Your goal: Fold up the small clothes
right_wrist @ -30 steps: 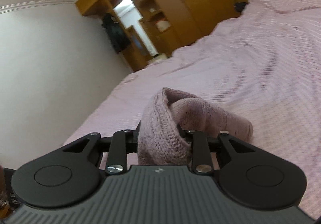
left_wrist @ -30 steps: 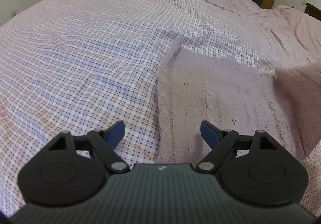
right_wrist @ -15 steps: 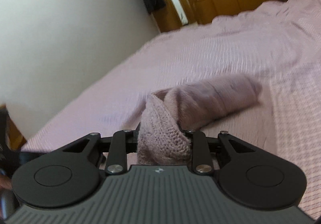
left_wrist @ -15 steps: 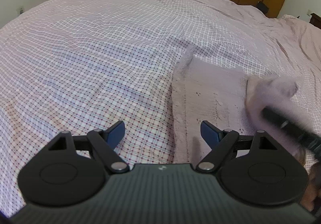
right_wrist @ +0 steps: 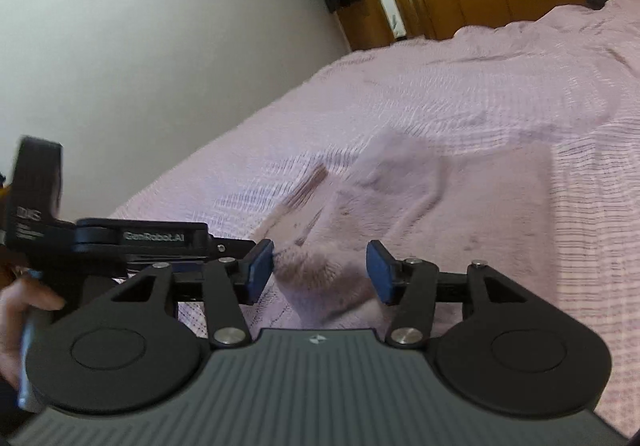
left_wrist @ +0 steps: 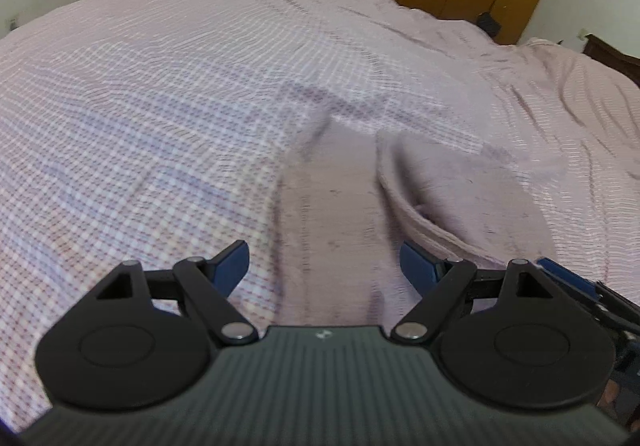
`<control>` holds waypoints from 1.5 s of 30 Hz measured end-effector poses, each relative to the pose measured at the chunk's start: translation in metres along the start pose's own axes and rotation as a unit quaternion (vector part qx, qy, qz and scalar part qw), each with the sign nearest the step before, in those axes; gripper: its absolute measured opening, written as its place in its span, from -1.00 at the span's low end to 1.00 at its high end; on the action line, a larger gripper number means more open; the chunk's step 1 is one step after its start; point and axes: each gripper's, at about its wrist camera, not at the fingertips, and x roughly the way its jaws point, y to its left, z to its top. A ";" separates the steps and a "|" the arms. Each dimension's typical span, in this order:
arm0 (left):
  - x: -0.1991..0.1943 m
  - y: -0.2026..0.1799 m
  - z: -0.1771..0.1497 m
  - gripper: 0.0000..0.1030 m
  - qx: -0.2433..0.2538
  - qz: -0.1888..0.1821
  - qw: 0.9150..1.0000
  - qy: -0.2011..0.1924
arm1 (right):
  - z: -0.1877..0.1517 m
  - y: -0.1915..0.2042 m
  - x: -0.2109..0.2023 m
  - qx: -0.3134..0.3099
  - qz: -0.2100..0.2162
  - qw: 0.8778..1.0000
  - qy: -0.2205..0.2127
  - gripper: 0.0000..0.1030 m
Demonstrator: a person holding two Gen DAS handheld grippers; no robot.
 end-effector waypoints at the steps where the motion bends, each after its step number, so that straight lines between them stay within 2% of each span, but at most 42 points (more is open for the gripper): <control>1: 0.001 -0.004 -0.001 0.62 -0.001 -0.007 1.000 0.000 | -0.001 -0.002 -0.010 0.001 -0.010 1.000 -0.004 0.25; 8: 0.009 -0.032 0.001 0.62 0.003 -0.046 0.999 -0.008 | -0.010 -0.029 -0.053 0.006 -0.108 0.993 -0.040 0.36; 13: 0.030 -0.052 0.002 0.62 0.017 -0.035 0.999 -0.001 | -0.017 -0.052 -0.053 0.007 -0.155 0.988 -0.017 0.38; 16: 0.044 -0.062 -0.001 0.62 0.022 -0.024 0.999 0.001 | -0.027 -0.064 -0.057 0.002 -0.156 0.988 -0.010 0.43; 18: 0.052 -0.067 -0.004 0.62 0.027 -0.016 0.999 -0.003 | -0.029 -0.075 -0.048 -0.001 -0.146 0.989 -0.012 0.61; 24: 0.065 -0.080 -0.009 0.59 0.029 0.007 0.999 -0.042 | -0.037 -0.090 -0.048 0.016 -0.117 0.993 -0.016 0.65; 25: 0.066 -0.083 -0.010 0.54 0.027 0.008 0.998 -0.049 | -0.035 -0.090 -0.050 0.013 -0.118 0.993 -0.019 0.65; 26: 0.068 -0.085 -0.010 0.41 0.026 0.009 0.998 -0.057 | -0.034 -0.089 -0.052 0.006 -0.122 0.992 -0.025 0.65; 28: 0.071 -0.088 -0.012 0.05 0.020 0.008 0.998 -0.067 | -0.032 -0.085 -0.059 -0.007 -0.127 0.991 -0.033 0.66; 30: 0.073 -0.090 -0.015 -0.41 0.016 0.017 0.997 -0.077 | -0.031 -0.085 -0.062 -0.009 -0.127 0.991 -0.038 0.66; 31: 0.074 -0.091 -0.015 -0.47 0.018 0.018 0.996 -0.082 | -0.031 -0.085 -0.064 -0.006 -0.126 0.991 -0.040 0.66; 36: 0.065 -0.093 -0.010 -0.59 0.033 0.019 0.995 -0.094 | -0.033 -0.085 -0.064 0.001 -0.122 0.992 -0.037 0.66; 42: 0.044 -0.088 0.005 -0.62 0.033 0.010 0.991 -0.128 | -0.032 -0.088 -0.061 0.015 -0.115 0.992 -0.047 0.66; 45: 0.033 -0.084 0.012 -0.63 0.042 0.021 0.988 -0.146 | -0.032 -0.090 -0.063 0.023 -0.110 0.992 -0.057 0.66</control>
